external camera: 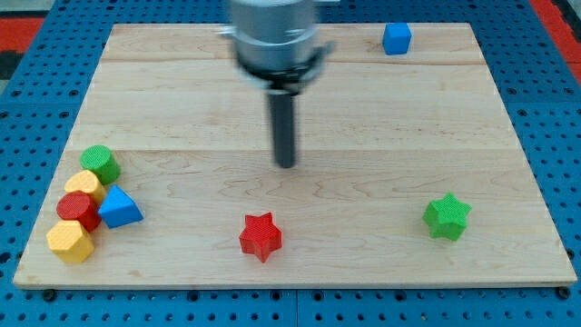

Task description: Push the green star into the green circle and yellow heart

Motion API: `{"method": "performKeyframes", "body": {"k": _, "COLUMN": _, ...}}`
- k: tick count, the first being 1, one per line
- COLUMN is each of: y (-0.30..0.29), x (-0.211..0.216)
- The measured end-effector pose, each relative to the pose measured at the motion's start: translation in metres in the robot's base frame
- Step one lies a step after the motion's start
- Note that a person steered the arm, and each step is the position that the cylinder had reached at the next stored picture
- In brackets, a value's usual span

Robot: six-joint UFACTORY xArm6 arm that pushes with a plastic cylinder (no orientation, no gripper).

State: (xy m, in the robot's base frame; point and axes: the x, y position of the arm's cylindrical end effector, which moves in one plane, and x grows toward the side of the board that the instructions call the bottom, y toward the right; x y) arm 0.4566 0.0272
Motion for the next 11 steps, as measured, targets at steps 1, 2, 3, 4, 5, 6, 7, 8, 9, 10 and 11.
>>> {"method": "performKeyframes", "body": {"k": 1, "y": 0.103, "x": -0.005}}
{"method": "performKeyframes", "body": {"k": 2, "y": 0.149, "x": 0.044}}
{"method": "performKeyframes", "body": {"k": 3, "y": 0.178, "x": 0.087}}
{"method": "performKeyframes", "body": {"k": 4, "y": 0.146, "x": 0.111}}
{"method": "performKeyframes", "body": {"k": 5, "y": 0.097, "x": 0.116}}
{"method": "performKeyframes", "body": {"k": 6, "y": 0.081, "x": 0.119}}
{"method": "performKeyframes", "body": {"k": 7, "y": 0.071, "x": 0.144}}
{"method": "performKeyframes", "body": {"k": 8, "y": 0.039, "x": 0.12}}
{"method": "performKeyframes", "body": {"k": 9, "y": 0.039, "x": 0.103}}
{"method": "performKeyframes", "body": {"k": 10, "y": 0.042, "x": 0.098}}
{"method": "performKeyframes", "body": {"k": 11, "y": 0.026, "x": 0.071}}
